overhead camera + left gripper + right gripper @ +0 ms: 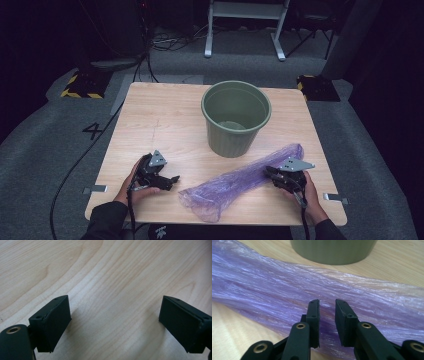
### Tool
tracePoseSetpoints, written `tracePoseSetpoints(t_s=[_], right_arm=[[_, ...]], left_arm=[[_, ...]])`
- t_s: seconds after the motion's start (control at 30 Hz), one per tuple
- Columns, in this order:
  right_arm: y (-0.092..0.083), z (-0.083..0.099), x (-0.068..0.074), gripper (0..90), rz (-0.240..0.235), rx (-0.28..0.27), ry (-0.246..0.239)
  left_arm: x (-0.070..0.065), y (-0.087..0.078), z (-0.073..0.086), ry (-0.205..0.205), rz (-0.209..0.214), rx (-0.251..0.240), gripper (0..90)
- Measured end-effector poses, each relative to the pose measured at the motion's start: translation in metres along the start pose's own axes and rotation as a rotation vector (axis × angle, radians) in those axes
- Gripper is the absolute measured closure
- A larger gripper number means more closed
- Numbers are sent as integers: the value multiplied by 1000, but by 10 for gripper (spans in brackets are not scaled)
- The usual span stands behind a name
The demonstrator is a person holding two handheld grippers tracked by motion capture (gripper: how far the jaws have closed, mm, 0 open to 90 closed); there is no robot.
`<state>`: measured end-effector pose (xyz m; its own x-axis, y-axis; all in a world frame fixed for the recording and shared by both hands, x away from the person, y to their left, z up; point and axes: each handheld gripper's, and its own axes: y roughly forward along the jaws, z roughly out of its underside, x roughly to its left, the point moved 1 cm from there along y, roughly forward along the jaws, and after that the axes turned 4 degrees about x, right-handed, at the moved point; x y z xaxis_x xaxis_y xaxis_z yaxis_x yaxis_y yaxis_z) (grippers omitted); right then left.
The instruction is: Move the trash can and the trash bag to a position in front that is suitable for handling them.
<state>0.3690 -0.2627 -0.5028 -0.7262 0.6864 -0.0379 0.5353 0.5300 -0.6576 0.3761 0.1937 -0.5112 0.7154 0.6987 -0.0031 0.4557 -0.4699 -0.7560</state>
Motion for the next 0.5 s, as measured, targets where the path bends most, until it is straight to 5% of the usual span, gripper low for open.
tracePoseSetpoints(t_s=[0.37,0.5], right_arm=[[16,-9,-21,734,75,16,48],[17,-12,-26,727,89,5,55]], left_arm=[[6,9,-12,5,2,3,108],[12,3,-14,-45,34,-46,188]])
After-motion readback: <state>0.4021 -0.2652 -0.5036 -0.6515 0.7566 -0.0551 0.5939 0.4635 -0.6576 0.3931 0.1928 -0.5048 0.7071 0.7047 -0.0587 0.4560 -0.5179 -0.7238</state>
